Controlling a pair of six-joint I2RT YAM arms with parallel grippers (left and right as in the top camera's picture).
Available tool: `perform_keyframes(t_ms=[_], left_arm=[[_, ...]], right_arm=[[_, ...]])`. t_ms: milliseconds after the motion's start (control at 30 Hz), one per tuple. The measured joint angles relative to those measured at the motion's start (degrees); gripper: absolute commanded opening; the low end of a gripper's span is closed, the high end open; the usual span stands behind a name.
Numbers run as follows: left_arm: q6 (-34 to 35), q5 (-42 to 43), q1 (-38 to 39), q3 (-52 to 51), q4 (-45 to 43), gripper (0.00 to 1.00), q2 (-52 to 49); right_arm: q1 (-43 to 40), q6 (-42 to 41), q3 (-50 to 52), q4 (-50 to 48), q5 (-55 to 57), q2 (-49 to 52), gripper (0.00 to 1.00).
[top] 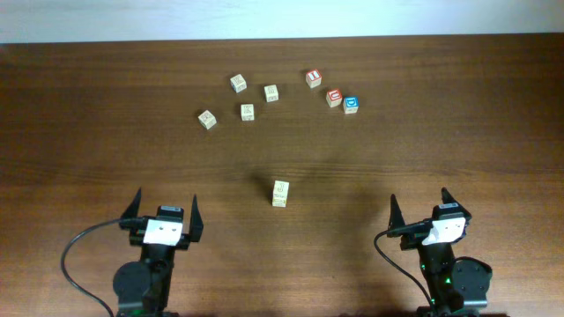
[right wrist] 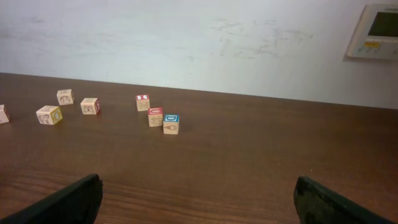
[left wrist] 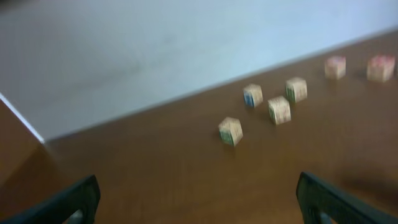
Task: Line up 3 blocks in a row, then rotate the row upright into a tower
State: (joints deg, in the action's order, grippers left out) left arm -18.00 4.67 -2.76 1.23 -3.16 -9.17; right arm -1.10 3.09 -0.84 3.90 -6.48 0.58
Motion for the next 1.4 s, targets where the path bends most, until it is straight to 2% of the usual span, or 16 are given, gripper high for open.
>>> perform_keyframes(t_ms=[133,233,1400], left_arm=[[-2.0,-0.6,0.0,-0.3,7.7,0.99,5.7],[-2.2,-0.7,0.0,-0.3,7.6,0.99,8.3],[-2.2,-0.7,0.0,-0.3,7.6,0.99,8.3]], right_arm=[[0.0,0.0,0.0,0.0,0.0,0.0,0.98],[0.0,0.0,0.0,0.0,0.0,0.0,0.98],[0.0,0.0,0.0,0.0,0.0,0.0,0.98]])
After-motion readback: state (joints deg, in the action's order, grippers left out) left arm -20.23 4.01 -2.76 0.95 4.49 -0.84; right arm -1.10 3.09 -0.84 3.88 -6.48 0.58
